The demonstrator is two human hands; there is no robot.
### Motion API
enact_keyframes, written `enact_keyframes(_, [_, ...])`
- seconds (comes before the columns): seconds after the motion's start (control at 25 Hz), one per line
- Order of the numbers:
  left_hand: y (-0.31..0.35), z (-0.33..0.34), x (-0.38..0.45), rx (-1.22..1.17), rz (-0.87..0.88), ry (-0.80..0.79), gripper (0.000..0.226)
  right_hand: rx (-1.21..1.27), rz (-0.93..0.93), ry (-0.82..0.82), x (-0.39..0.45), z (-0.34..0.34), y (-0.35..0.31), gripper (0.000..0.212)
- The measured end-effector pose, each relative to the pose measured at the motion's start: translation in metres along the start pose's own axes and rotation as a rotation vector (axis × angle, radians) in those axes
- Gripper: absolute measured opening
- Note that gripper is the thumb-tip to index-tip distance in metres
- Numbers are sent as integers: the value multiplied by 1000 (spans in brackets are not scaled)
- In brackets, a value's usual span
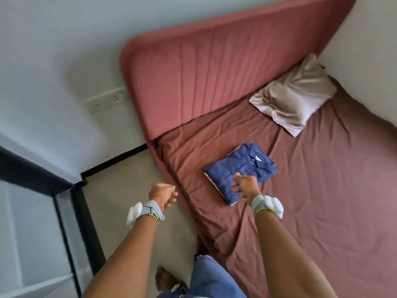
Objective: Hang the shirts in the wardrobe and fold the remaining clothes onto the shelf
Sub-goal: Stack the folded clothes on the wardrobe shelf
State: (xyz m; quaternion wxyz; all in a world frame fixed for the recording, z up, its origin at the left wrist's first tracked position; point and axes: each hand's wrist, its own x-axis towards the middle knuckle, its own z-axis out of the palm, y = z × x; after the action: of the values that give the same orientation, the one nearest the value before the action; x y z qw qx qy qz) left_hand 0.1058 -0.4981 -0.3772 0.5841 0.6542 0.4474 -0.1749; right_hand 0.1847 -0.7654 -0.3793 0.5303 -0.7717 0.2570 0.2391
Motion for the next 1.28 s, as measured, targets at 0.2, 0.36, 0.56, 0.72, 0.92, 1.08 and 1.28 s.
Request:
enact_keyframes(0.2, [18,105,36,107,-81,-121,7,99,97,139,79,-77,28,22])
enact_keyframes(0.36, [20,184,79,111,-124,-102,8,60,131,174,163,-108,36,23])
enact_keyframes(0.56, [3,263,157,8,-207,2,41,-111,105,278,279,-123,41,18])
enact_keyframes(0.72, [-23,297,205,-14,-291,121,88,-485,-39,247,354,-130,36,65])
enact_keyframes(0.92, [-42,320,219,-118,-274,256,89,-744,18,61,395,-126,51,95])
enact_keyframes(1.08, [-43,312,223,-348,-275,79,54,-628,172,31,398,-130,45,97])
enact_keyframes(1.28, [-27,311,197,-360,-89,49,43,-413,146,-1,375,-138,41,78])
